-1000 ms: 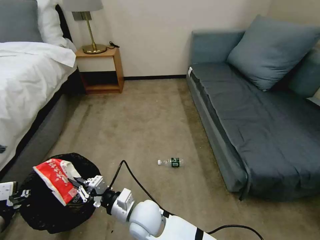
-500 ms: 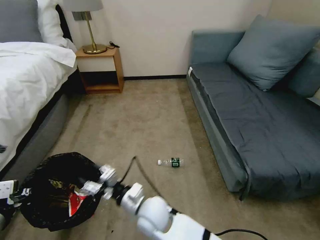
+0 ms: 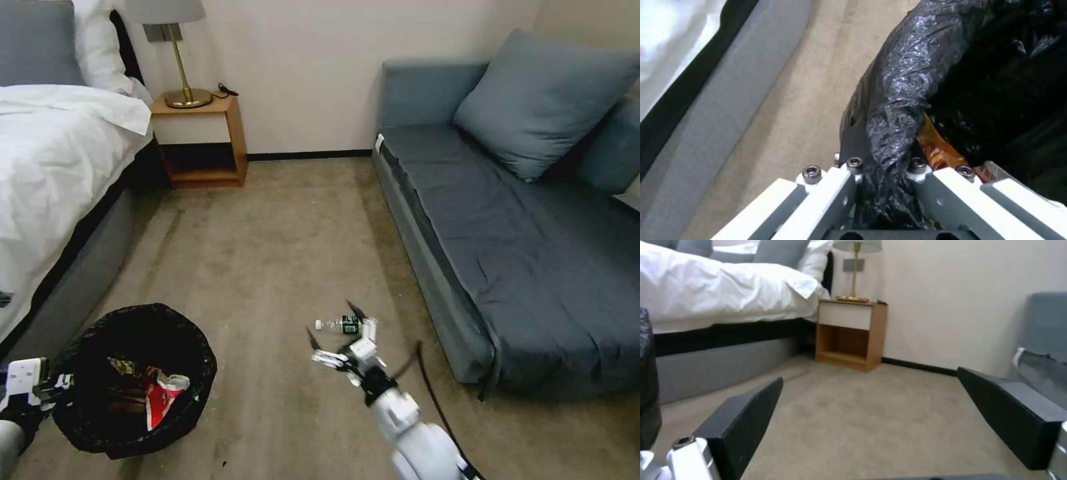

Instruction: Pick up the trash bin, then pick up the garbage on the floor and place it into the trash bin.

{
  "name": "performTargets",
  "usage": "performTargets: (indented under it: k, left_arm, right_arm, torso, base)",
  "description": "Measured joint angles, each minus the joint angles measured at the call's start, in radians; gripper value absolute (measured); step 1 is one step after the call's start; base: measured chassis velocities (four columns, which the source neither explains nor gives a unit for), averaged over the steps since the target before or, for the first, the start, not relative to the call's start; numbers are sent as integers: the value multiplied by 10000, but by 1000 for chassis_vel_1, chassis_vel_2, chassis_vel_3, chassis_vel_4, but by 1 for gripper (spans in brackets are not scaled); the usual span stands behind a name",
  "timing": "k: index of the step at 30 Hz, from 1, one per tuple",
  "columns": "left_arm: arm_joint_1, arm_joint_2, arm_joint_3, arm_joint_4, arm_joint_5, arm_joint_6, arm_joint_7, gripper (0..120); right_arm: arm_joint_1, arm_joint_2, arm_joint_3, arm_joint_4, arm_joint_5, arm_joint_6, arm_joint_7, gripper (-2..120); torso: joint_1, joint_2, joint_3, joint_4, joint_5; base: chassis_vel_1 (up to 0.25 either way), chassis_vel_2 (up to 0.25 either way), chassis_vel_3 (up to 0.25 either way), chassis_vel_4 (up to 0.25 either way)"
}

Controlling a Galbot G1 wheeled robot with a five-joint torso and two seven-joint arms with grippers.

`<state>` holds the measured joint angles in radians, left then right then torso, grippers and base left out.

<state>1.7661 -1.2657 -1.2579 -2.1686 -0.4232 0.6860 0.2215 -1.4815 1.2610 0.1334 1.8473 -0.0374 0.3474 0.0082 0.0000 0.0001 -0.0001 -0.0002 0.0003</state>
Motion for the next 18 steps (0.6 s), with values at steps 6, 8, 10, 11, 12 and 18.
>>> performTargets:
  k: [6, 8, 10, 11, 12, 18]
  left_arm:
    - [26, -5, 13, -64, 7, -18, 10, 3]
    - [52, -6, 8, -64, 7, -28, 28, 3]
    - [53, -6, 4, -64, 7, -31, 33, 3]
    - [52, -4, 4, -62, 6, -35, 39, 3]
    - [47, -1, 3, -59, 5, -38, 46, 3]
    - [11, -5, 3, -25, -1, -63, 95, 3]
  right_arm:
    - [-58, 2, 110, -133, 237, 4, -233, 100]
    - [-30, 9, 72, -116, 315, -224, -343, 100]
    - [9, 20, 29, -122, 306, -290, -383, 100]
    - [41, 29, -12, -143, 303, -331, -387, 100]
    - [61, 38, -44, -162, 302, -368, -393, 100]
    - [200, 1, -196, -252, 270, -696, -420, 100]
  torso:
    - [0, 0, 0, 1, 0]
    - [0, 0, 0, 3, 0]
    - [0, 0, 0, 3, -1]
    - [0, 0, 0, 3, -1]
    - [-1, 0, 0, 3, -2]
    - [1, -1, 2, 1, -3]
  base:
    - [0, 0, 0, 0]
    - [0, 0, 0, 0]
    - [0, 0, 0, 0]
    - [-63, 40, 18, -28]
    - [-63, 40, 55, -47]
    - [-110, 132, 121, -113]
